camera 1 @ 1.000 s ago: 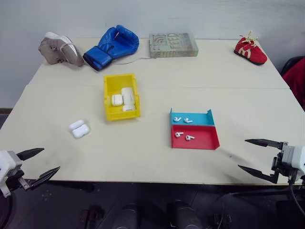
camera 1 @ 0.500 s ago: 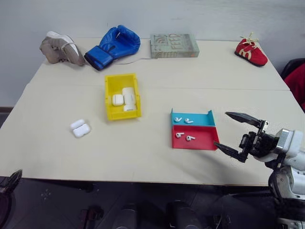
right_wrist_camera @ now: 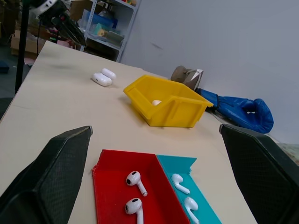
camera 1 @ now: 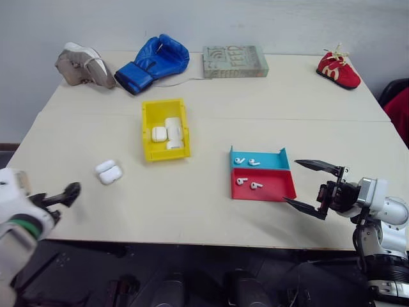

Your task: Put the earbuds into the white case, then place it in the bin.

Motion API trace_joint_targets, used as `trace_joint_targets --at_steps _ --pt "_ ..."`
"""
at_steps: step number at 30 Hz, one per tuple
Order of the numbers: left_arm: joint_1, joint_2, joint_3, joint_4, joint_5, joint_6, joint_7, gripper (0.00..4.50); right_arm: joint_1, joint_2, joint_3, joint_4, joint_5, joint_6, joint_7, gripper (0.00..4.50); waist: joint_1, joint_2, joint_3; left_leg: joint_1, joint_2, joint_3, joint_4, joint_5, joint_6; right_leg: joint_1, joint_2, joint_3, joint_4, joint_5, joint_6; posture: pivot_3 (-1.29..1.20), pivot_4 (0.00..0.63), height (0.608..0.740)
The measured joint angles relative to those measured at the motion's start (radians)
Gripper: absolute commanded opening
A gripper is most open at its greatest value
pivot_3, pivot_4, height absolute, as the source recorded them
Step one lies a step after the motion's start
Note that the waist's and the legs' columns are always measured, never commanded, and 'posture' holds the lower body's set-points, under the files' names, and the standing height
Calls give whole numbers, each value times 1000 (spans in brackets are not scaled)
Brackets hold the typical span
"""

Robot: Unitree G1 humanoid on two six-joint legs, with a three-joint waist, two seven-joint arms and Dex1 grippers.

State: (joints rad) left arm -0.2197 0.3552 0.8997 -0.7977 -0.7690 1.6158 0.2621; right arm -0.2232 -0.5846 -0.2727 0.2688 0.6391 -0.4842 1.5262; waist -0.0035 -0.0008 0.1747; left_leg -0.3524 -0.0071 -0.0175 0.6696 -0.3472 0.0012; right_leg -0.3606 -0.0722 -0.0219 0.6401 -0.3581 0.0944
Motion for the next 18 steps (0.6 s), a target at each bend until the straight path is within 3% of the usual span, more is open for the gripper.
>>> trace_joint_targets --at_steps 3,12,18 --pt "-118 -126 -109 -16 97 5 134 4458 15 -2 -10 26 4 -18 7 4500 3 0 0 -1 0 0 3 0 0 0 1 0 0 0 1 0 150 740" --pt "-235 -286 -296 95 359 -17 244 4458 81 -29 -26 9 20 -14 5 4500 5 -1 0 -2 1 0 6 -1 -2 0 3 1 -3 0 1 0 150 740" --pt "-241 -305 -354 245 493 -152 234 4458 128 -36 -50 -76 23 9 -17 4500 6 -1 1 -2 2 0 6 -2 -3 0 3 1 -3 0 1 0 150 740"
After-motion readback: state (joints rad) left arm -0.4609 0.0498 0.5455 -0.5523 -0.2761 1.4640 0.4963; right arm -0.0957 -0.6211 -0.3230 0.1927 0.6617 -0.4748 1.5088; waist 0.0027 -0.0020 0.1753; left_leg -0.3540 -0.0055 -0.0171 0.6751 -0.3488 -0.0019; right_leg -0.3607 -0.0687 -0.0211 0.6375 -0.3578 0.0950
